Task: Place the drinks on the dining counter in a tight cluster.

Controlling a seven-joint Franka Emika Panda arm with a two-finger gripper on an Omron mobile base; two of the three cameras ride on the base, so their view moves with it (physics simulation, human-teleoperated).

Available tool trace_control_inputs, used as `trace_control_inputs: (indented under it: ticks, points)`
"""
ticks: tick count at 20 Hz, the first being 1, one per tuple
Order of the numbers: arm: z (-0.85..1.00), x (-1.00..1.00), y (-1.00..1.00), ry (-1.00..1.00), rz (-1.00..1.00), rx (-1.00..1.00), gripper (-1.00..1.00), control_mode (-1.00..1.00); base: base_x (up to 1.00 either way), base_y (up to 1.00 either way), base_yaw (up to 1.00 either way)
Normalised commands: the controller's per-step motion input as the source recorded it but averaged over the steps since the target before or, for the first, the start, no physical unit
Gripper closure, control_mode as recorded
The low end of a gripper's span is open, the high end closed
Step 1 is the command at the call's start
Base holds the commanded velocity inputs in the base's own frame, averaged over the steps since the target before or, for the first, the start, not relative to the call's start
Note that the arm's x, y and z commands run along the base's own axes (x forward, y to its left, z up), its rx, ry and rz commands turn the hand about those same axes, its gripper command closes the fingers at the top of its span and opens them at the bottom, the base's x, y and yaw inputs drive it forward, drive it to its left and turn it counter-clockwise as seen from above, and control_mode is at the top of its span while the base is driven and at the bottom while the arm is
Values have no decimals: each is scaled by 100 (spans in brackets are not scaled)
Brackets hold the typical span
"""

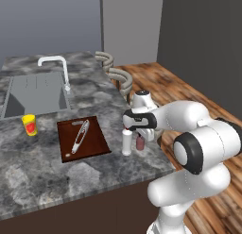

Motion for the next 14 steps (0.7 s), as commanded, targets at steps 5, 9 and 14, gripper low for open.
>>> trace_control_inputs:
  ticks: [5, 9, 14]
  points:
    - [0, 0, 0, 1, 0, 0, -100, -100, 0, 0, 0]
    - [0, 0, 0, 1, 0, 0, -100, -100, 0, 0, 0]
    - [0, -11, -8, 0, 0, 0, -100, -100, 0, 0, 0]
